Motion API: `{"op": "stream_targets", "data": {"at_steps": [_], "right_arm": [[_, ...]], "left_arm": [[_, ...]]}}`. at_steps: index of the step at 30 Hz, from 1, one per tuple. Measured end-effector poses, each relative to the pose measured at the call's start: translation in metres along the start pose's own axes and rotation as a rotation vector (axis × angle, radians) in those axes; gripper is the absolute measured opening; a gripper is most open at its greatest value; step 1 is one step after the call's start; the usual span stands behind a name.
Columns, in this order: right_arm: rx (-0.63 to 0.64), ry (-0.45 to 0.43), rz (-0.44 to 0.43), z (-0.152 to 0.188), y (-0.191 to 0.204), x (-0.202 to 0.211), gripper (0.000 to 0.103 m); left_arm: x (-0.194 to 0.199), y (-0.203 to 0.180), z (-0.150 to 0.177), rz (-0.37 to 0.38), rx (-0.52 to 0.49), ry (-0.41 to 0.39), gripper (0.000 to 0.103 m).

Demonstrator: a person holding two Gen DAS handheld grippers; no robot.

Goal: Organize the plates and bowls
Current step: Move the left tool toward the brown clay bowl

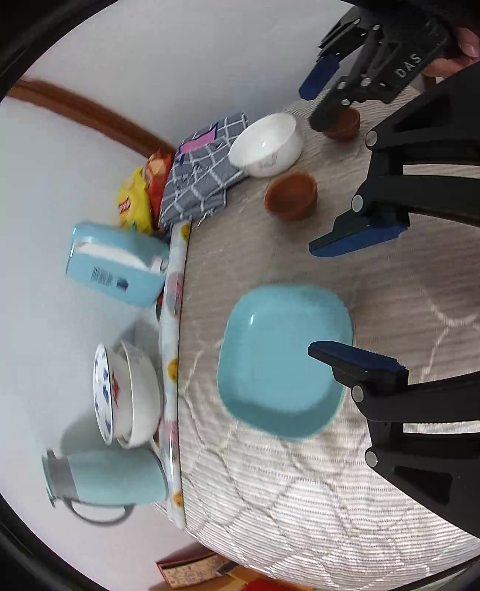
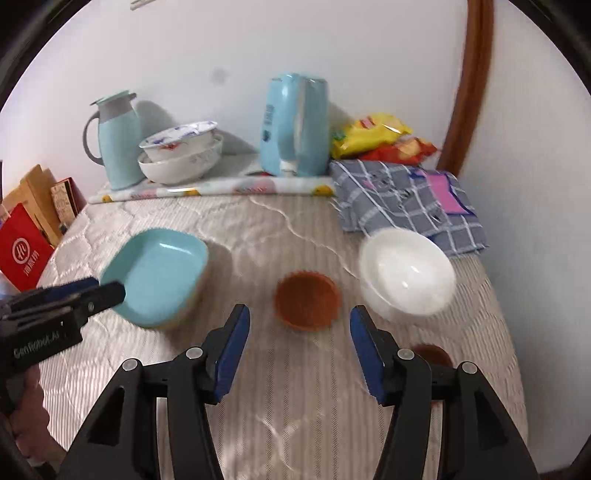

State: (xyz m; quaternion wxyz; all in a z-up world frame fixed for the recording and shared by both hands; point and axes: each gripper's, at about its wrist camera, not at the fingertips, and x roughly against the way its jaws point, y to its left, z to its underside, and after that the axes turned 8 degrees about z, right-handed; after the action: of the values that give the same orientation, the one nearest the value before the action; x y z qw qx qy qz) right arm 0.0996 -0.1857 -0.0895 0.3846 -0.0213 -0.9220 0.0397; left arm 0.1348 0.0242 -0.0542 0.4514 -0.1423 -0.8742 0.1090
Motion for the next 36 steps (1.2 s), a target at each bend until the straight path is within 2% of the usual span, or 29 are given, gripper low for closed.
{"op": "stream_targets", "data": {"at_steps": [5, 11, 13, 16, 24, 31, 36], "right_arm": [[-0.048, 0.017, 0.029, 0.016, -0.043, 0.005, 0.056], [-0.104, 0.009, 0.064, 0.032, -0.090, 0.008, 0.056], [-0.116, 0.015, 0.065, 0.036, -0.100, 0.005, 0.059], [-0.119, 0.015, 0.064, 0.043, -0.110, -0.001, 0.066], [-0.145, 0.043, 0.062, 0.055, -0.129, -0.031, 0.066], [-0.186, 0.103, 0.046, 0.064, -0.152, -0.066, 0.066], [-0.189, 0.136, 0.020, 0.065, -0.153, -0.087, 0.060]], "left_arm": [[-0.014, -0.037, 0.001, -0.014, -0.039, 0.007, 0.046], [-0.036, -0.064, 0.002, -0.045, -0.046, 0.023, 0.045], [-0.043, -0.069, 0.002, -0.044, -0.041, 0.031, 0.045], [-0.051, -0.074, 0.004, -0.056, -0.046, 0.041, 0.045], [-0.079, -0.084, 0.005, -0.098, -0.043, 0.076, 0.046], [-0.108, -0.086, 0.002, -0.120, -0.032, 0.116, 0.046], [-0.127, -0.087, 0.000, -0.130, -0.021, 0.139, 0.046]]}}
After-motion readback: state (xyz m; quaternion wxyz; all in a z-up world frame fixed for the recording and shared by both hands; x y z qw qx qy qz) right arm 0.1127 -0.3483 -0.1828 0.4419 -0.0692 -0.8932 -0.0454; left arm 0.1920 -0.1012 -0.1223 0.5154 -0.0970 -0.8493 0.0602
